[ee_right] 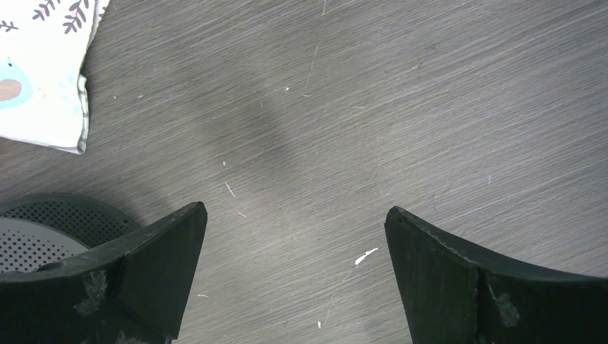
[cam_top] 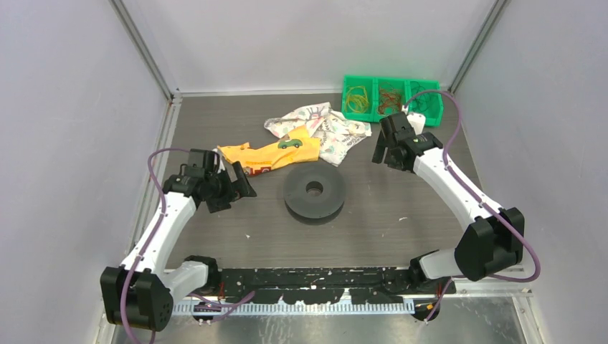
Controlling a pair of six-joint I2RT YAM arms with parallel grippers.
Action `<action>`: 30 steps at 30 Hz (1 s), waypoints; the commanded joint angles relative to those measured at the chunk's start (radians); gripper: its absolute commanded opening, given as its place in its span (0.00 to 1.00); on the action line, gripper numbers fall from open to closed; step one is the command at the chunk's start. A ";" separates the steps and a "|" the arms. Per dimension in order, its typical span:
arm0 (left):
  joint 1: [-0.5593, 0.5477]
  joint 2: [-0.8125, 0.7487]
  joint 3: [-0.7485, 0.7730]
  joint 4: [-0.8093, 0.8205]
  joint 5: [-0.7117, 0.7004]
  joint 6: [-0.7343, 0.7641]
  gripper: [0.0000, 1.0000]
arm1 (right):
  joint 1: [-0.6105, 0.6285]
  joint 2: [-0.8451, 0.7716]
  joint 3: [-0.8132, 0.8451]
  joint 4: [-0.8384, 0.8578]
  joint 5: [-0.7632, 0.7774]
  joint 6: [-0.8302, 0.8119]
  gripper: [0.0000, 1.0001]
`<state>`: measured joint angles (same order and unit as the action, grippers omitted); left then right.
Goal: Wrap the cables
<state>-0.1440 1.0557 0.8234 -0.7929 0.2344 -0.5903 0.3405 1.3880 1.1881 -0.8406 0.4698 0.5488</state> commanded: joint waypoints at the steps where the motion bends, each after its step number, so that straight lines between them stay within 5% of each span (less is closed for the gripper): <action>1: -0.003 -0.031 0.013 0.042 0.035 0.015 1.00 | 0.006 -0.034 -0.009 0.037 -0.003 0.010 1.00; 9: -0.003 -0.020 -0.020 0.056 0.001 -0.036 1.00 | 0.006 -0.042 -0.022 0.034 -0.004 0.016 1.00; 16: -0.006 0.048 -0.033 0.097 0.200 -0.038 1.00 | 0.007 -0.073 -0.043 0.039 -0.021 0.019 1.00; 19: -0.099 0.064 -0.031 0.142 0.131 -0.099 1.00 | 0.007 -0.094 -0.062 0.052 -0.027 0.017 1.00; 26: -0.133 0.108 -0.244 0.739 0.258 -0.398 0.96 | 0.006 -0.115 -0.073 0.059 -0.054 0.018 1.00; 30: -0.135 0.176 -0.259 0.855 0.281 -0.393 0.99 | 0.007 -0.142 -0.068 0.034 -0.051 0.021 1.00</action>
<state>-0.2756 1.1831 0.5644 -0.2276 0.4423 -0.9081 0.3412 1.2980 1.1160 -0.8120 0.4168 0.5529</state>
